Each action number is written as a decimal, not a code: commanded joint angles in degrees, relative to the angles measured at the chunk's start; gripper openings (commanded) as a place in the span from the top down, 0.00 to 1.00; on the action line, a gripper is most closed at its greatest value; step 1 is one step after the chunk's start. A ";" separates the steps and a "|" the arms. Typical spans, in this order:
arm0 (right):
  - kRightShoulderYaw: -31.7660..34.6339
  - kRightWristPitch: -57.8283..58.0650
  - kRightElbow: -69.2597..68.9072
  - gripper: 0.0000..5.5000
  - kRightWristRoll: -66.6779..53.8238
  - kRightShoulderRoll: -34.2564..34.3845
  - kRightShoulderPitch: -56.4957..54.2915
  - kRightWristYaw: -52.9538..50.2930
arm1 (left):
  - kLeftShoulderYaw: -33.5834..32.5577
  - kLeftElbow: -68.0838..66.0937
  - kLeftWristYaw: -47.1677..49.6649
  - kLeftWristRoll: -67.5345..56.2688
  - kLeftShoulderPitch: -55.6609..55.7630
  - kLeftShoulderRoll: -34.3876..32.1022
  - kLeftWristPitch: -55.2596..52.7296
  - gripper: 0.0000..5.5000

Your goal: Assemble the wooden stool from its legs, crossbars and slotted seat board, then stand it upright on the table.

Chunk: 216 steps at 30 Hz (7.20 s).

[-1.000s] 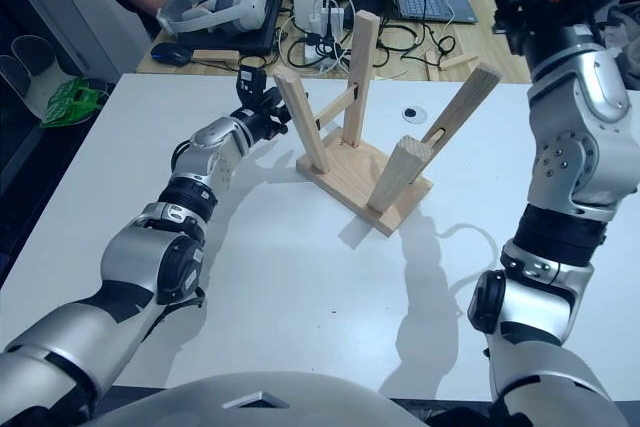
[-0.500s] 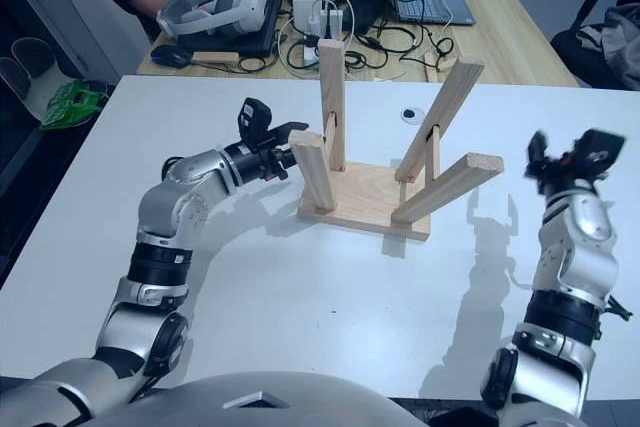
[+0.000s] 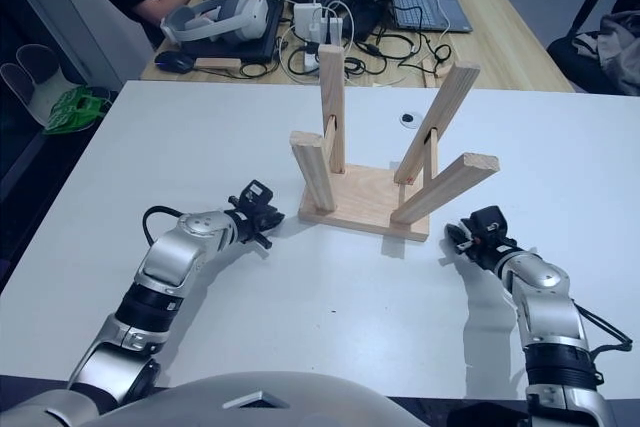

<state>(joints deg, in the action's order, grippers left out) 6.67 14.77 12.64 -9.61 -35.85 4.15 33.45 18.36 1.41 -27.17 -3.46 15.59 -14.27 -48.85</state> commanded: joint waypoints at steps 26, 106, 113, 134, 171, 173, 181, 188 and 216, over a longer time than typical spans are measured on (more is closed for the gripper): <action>-7.23 2.51 1.88 0.99 0.06 -2.28 1.46 11.75 | 0.59 -10.19 -0.83 -0.43 0.22 5.41 10.13 1.00; 8.03 4.08 -10.81 0.99 -10.34 -0.59 6.39 10.47 | -5.09 0.50 -3.89 -10.69 -2.37 2.90 -0.19 1.00; 10.96 13.79 -12.26 0.99 -18.16 1.99 7.19 9.79 | -4.98 0.50 -3.90 -10.94 -2.26 2.56 -0.21 1.00; 12.12 20.81 -14.80 0.99 -21.27 2.25 7.82 6.93 | -4.70 1.52 -3.86 -11.18 -2.56 2.61 -1.13 1.00; 7.50 25.00 -16.62 0.99 -23.54 -0.12 6.57 16.01 | -5.72 2.64 -8.26 -15.79 -1.22 1.13 -2.61 1.00; 7.45 25.46 -16.42 0.99 -23.77 -0.20 6.20 16.53 | -5.91 2.65 -8.72 -16.25 -0.99 0.91 -2.66 1.00; 7.84 28.40 -17.93 0.99 -26.12 -0.38 3.53 17.06 | -7.72 3.36 -10.20 -18.89 -0.02 0.84 -3.48 1.00; 8.67 30.64 -18.66 0.99 -27.72 -0.29 1.90 17.38 | -9.30 3.39 -10.45 -20.69 0.20 1.37 -4.44 1.00; 11.56 38.34 -22.77 0.99 -33.18 2.61 -3.56 14.48 | -15.79 5.42 -10.64 -29.67 1.26 4.03 -4.85 1.00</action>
<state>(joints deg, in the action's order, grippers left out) 20.52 52.00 -7.11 -38.15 -35.52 3.39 46.51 0.39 4.53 -35.14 -28.41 15.04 -14.52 -53.39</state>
